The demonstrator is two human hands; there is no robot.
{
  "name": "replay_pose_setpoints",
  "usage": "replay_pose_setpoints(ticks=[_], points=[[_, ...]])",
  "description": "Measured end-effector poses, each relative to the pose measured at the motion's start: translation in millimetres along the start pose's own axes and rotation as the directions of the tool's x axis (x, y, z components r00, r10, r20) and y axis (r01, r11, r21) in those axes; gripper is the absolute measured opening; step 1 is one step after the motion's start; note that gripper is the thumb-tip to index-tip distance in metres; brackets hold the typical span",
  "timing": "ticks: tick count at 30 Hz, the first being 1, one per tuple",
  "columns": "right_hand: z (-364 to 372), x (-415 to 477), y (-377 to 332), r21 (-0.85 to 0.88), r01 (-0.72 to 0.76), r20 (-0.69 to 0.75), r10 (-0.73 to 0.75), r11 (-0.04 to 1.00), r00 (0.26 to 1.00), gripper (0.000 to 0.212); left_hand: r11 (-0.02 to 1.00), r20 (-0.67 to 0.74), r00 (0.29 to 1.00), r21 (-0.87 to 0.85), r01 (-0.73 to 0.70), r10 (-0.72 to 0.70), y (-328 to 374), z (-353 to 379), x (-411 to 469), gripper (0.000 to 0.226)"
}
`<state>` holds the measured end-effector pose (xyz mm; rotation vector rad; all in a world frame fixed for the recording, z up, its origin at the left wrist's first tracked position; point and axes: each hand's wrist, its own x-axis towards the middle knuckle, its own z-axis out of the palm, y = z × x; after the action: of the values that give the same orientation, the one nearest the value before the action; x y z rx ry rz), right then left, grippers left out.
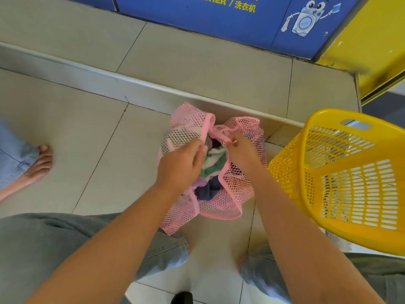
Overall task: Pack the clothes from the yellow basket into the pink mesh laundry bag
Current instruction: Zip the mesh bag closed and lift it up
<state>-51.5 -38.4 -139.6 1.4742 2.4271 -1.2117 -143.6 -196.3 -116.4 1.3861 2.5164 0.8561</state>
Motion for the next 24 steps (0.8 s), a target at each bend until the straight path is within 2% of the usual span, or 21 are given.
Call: replay_pose_setpoints(ticks=[1,3,5,6,8,10,13,15,17,19,20,22,24], points=[[2,-5,3,0.035,0.017,-0.049,-0.015,0.999,0.999,0.007,1.0,0.002,1.0,0.016,0.003,-0.003,0,-3,8,0.021],[8,-10,3,0.055,-0.015,-0.077,0.02,0.998,0.997,0.009,0.999,0.094,0.995,-0.03,0.024,-0.021,-1,-4,19,0.016],[13,-7,2,0.067,-0.081,-0.046,0.085,0.994,0.995,0.012,0.988,0.171,0.979,-0.094,0.125,-0.108,-4,2,22,0.015],[13,-6,-1,0.075,-0.106,-0.027,0.108,0.992,0.994,0.012,0.972,0.183,0.967,-0.121,0.199,-0.175,-4,6,21,0.021],[13,-3,-8,0.061,-0.088,-0.02,0.09,0.994,0.996,0.013,0.927,0.139,0.943,-0.188,0.325,-0.303,-4,13,17,0.036],[14,-1,-12,0.051,-0.051,-0.033,0.052,0.997,0.998,0.012,0.876,0.063,0.909,-0.249,0.414,-0.412,0,16,15,0.041],[13,-2,-18,0.068,0.012,-0.104,-0.004,0.998,0.995,0.012,0.833,0.048,0.861,-0.232,0.502,-0.506,-2,20,17,0.03],[14,-1,-21,0.127,0.03,-0.108,-0.017,0.991,0.994,0.012,0.837,0.079,0.859,-0.195,0.511,-0.506,-3,23,17,0.013],[14,3,-23,0.188,-0.013,-0.054,0.023,0.982,0.998,0.012,0.854,0.058,0.877,-0.202,0.478,-0.477,-1,23,16,0.001],[12,5,-28,0.276,-0.086,0.037,0.079,0.957,0.996,0.017,0.884,0.027,0.909,-0.223,0.412,-0.417,6,22,13,0.006],[11,7,-31,0.332,-0.118,0.091,0.092,0.936,0.992,0.024,0.899,0.037,0.929,-0.239,0.367,-0.369,11,22,10,0.007],[7,4,-41,0.409,-0.182,0.19,0.112,0.894,0.975,0.057,0.919,0.116,0.96,-0.28,0.278,-0.255,19,23,3,0.005],[3,1,-47,0.369,-0.217,0.263,0.122,0.904,0.957,0.086,0.922,0.177,0.973,-0.331,0.201,-0.148,25,25,-3,0.002]])
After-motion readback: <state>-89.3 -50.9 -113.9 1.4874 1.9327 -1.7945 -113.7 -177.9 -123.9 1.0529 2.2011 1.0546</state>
